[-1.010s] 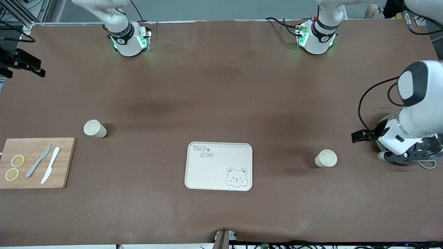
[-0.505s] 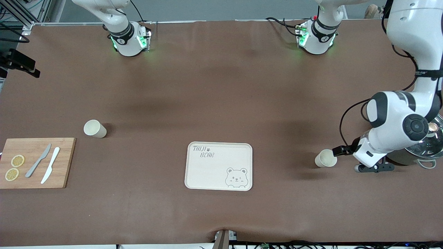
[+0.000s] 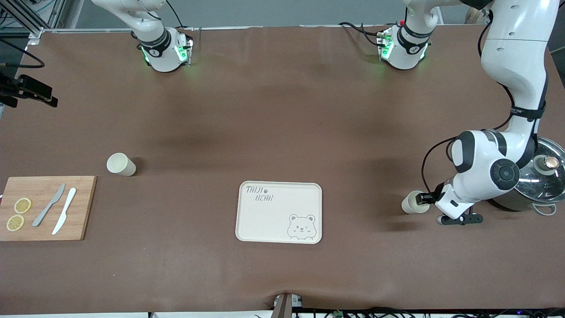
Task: Place white IKEA cup upright on tray with both arms
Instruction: 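Reach the left gripper to the white paper cup beside the pot and grasp it, then carry the cup to the tray while the right gripper grasps the other cup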
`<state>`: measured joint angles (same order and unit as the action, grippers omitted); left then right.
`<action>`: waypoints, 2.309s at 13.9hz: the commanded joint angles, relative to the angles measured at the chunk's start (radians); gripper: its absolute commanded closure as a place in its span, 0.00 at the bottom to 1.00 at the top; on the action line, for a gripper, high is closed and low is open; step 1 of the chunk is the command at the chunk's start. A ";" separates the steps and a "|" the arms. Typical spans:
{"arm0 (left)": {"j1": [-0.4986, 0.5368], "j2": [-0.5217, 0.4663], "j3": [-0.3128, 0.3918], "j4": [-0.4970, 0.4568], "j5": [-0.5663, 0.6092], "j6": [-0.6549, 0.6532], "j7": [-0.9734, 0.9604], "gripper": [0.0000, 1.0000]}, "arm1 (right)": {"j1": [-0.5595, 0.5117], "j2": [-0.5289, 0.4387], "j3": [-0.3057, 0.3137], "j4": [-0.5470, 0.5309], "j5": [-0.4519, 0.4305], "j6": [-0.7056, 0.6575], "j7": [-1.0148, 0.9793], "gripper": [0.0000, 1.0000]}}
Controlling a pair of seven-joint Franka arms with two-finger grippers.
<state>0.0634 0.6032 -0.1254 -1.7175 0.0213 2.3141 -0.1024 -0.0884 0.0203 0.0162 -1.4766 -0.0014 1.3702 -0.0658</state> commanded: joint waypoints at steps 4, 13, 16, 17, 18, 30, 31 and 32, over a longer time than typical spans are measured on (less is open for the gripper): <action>-0.008 -0.005 -0.003 0.016 -0.017 0.007 -0.019 1.00 | -0.045 0.087 0.008 0.001 0.004 0.010 -0.006 0.00; -0.253 0.016 -0.007 0.208 -0.020 -0.064 -0.318 1.00 | -0.129 0.142 0.008 -0.371 0.008 0.482 -0.143 0.00; -0.306 0.064 -0.008 0.288 -0.021 -0.064 -0.428 1.00 | -0.134 0.148 0.008 -0.511 0.008 0.663 -0.143 0.00; -0.333 0.082 -0.008 0.323 -0.021 -0.062 -0.472 1.00 | -0.134 0.158 0.008 -0.554 0.008 0.725 -0.143 0.00; -0.364 0.105 -0.007 0.356 -0.021 -0.062 -0.543 1.00 | -0.137 0.167 0.008 -0.580 0.008 0.787 -0.143 0.00; -0.542 0.253 0.001 0.450 -0.015 -0.044 -0.850 0.87 | -0.172 0.277 0.008 -0.702 0.008 0.994 -0.143 0.75; -0.547 0.259 0.001 0.446 -0.012 -0.044 -0.856 0.78 | -0.172 0.280 0.008 -0.702 0.008 0.997 -0.143 0.82; -0.547 0.263 0.001 0.446 -0.011 -0.044 -0.855 0.67 | -0.177 0.290 0.008 -0.702 0.008 1.003 -0.143 0.96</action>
<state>-0.4716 0.8533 -0.1381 -1.2890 0.0169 2.2739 -0.9431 -0.2415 0.3076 0.0107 -2.1671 -0.0015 2.3517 -0.1954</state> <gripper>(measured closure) 0.824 0.736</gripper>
